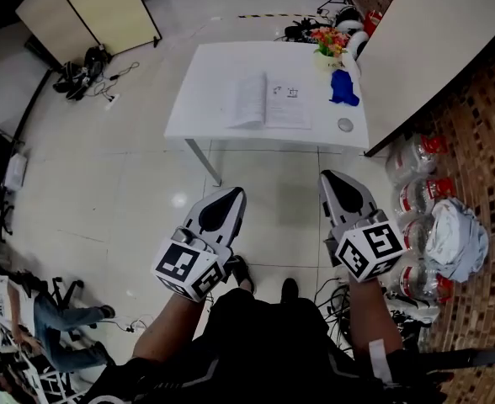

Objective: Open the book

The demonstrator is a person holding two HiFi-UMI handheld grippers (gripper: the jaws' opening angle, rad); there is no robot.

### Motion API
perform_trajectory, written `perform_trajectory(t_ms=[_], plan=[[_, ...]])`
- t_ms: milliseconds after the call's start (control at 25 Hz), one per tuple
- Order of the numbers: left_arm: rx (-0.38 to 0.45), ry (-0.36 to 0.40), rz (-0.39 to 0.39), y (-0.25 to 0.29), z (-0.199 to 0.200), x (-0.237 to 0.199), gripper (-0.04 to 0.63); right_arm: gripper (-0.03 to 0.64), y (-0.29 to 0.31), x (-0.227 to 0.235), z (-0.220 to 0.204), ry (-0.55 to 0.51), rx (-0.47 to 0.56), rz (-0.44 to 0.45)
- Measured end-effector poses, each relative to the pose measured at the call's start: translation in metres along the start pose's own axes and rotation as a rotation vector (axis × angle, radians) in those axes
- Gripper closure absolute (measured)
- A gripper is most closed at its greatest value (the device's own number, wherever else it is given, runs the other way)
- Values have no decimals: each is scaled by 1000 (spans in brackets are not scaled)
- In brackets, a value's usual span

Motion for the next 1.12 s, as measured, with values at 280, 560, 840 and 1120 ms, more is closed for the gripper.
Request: perform_trajectory(t_ms=[280,560,840,1120], plan=[[-2,43,-15,-68,-8,39,594,614,-60,-56,3,-28,42,24],[9,67,-82,-177,-30,49,594,614,-112,-158,-22,-29,44,-42],[-11,46,-142,-255,-38,52,594,614,-159,-251,-31,-18,27,-104],[21,48,-115,-290,-28,82,594,615,-207,-277,-23,-47,31,-83]])
Point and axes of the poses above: the fingertips, and each gripper's own axes: y forward along the fingers, x to its right, z out of its top, the point moved 5 cm from there along -y, backward along the fingers, and after that the axes turned 1 degree about z, right-handed, at the moved point
